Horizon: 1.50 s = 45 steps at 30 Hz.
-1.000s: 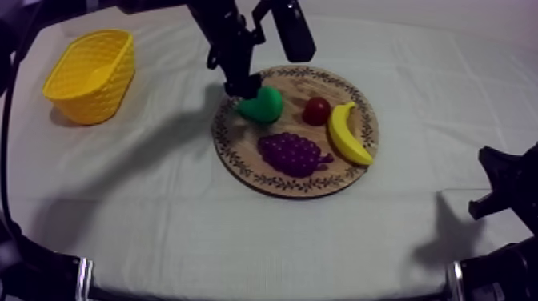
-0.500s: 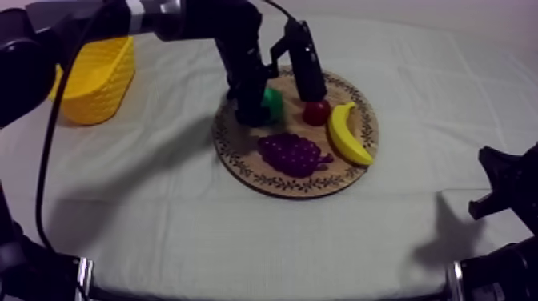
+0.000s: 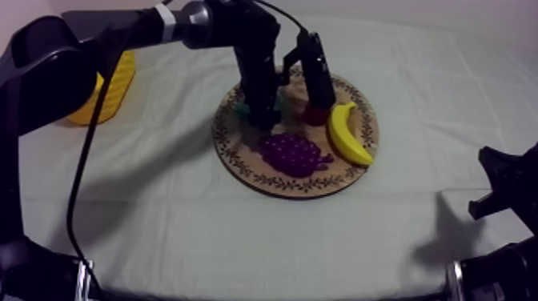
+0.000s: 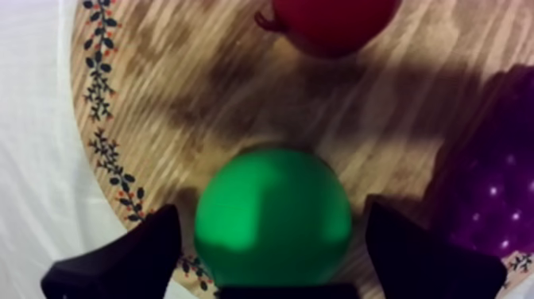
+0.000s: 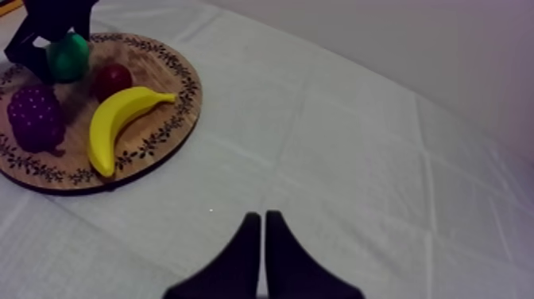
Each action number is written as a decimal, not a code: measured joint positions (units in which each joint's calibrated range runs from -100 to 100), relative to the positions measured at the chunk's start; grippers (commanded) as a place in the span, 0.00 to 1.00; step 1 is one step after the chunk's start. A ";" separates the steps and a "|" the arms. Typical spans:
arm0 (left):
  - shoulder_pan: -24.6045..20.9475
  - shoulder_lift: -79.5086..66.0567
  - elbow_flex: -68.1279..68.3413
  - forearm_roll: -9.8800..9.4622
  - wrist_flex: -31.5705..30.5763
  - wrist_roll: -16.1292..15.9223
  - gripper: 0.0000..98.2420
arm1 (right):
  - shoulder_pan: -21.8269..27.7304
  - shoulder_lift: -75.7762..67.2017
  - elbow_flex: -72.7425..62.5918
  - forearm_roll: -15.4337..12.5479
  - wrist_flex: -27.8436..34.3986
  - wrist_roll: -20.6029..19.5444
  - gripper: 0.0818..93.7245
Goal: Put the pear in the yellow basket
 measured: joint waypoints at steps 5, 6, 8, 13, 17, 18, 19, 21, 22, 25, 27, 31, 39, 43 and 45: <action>-0.05 2.36 -2.97 -0.06 1.93 -0.25 0.65 | 0.00 0.00 0.00 0.00 0.00 0.00 0.00; -0.05 2.59 -3.30 -0.07 2.12 -0.27 0.61 | 0.00 0.00 0.00 0.00 0.00 0.00 0.00; -0.09 2.74 -3.59 -0.07 2.33 -0.19 0.53 | 0.00 0.00 0.00 0.00 0.00 0.00 0.00; -0.45 1.65 -2.47 0.09 2.46 0.81 0.43 | -0.04 0.00 0.00 0.00 0.00 0.00 0.00; -1.06 -2.11 1.03 0.22 1.45 1.98 0.42 | -0.08 0.00 0.00 0.00 0.00 0.00 0.00; -1.25 -3.27 2.22 0.30 1.40 2.26 0.42 | -0.08 0.00 0.00 0.00 0.00 0.00 0.00; -1.59 -4.88 3.39 0.30 1.28 2.56 0.42 | -0.08 0.00 0.00 0.00 0.00 0.00 0.00; -2.64 -8.60 5.80 0.52 1.46 3.14 0.41 | -0.08 0.00 0.00 0.00 0.00 0.00 0.00; -3.35 -10.22 6.69 0.73 1.84 3.29 0.41 | -0.08 0.00 0.00 0.00 0.00 0.00 0.00; -5.98 -17.10 9.18 0.97 3.64 3.61 0.40 | -0.08 0.00 0.00 0.00 0.00 0.00 0.00; -8.08 -21.42 9.57 0.91 5.04 3.93 0.40 | -0.08 0.00 0.00 0.00 0.00 0.00 0.00; -13.10 -29.89 7.92 0.55 7.65 4.04 0.42 | -0.08 0.00 0.00 0.00 0.00 0.00 0.00; -23.73 -36.08 5.85 0.41 8.50 3.07 0.46 | -0.08 0.00 0.00 0.00 0.00 0.00 0.00; -27.25 -32.61 7.88 0.42 6.47 3.47 0.50 | -0.08 0.00 0.00 0.00 0.00 0.00 0.00; -28.65 -31.19 9.21 0.63 4.67 3.90 0.59 | -0.08 0.00 0.00 0.00 0.00 0.00 0.00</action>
